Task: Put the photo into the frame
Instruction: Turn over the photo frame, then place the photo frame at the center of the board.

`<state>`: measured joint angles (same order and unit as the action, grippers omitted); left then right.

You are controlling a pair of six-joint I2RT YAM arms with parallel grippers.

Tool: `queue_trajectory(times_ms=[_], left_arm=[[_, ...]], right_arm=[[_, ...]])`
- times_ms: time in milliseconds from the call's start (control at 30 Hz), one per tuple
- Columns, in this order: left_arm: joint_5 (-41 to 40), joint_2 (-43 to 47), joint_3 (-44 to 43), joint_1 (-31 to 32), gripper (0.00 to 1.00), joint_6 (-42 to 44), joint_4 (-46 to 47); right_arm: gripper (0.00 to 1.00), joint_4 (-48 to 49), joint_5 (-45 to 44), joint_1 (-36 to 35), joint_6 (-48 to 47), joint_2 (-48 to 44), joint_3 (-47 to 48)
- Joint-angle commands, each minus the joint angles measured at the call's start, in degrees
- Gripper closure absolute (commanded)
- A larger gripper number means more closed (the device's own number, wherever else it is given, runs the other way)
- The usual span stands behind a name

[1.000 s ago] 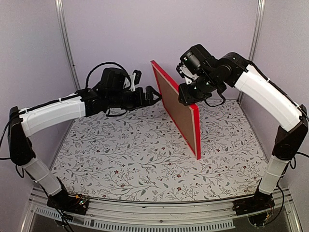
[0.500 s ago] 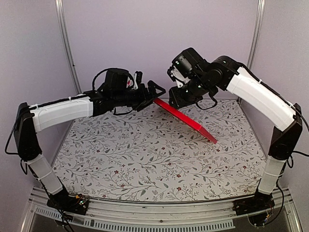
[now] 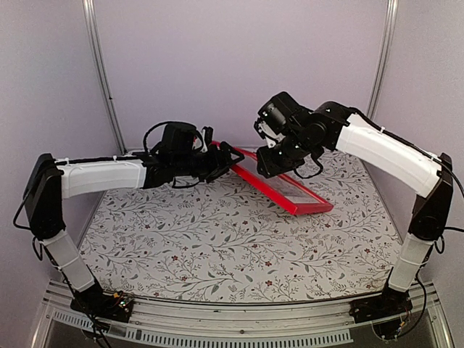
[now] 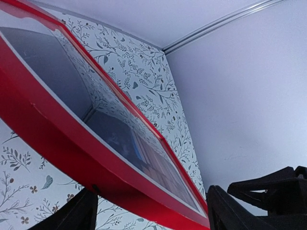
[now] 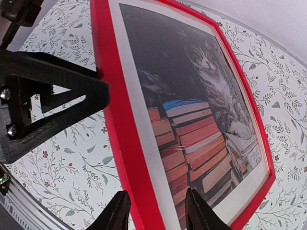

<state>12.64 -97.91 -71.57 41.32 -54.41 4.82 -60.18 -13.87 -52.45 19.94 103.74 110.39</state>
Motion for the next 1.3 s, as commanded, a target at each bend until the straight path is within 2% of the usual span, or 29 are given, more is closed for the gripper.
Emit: queue_trajectory(times_ms=[0, 433, 967, 1267], left_arm=[[0.53, -1.41, 2.49, -0.54, 0.2, -1.12, 8.87], [-0.24, -4.93, 9.31, -0.36, 0.22, -2.49, 16.44], [-0.19, -10.74, 15.61, -0.36, 0.22, -4.48, 22.89], [0.17, -13.66, 17.21, -0.32, 0.22, -4.96, 23.43]], right_arm=[[0.57, 5.69, 2.21, 2.98, 1.01, -3.51, -6.07], [0.52, 18.68, 13.07, 5.59, 1.71, -3.29, -20.47], [0.52, 21.47, 12.58, 5.73, 2.47, -3.35, -26.76], [0.52, 21.43, 11.55, 6.19, 2.81, -4.74, -29.07]])
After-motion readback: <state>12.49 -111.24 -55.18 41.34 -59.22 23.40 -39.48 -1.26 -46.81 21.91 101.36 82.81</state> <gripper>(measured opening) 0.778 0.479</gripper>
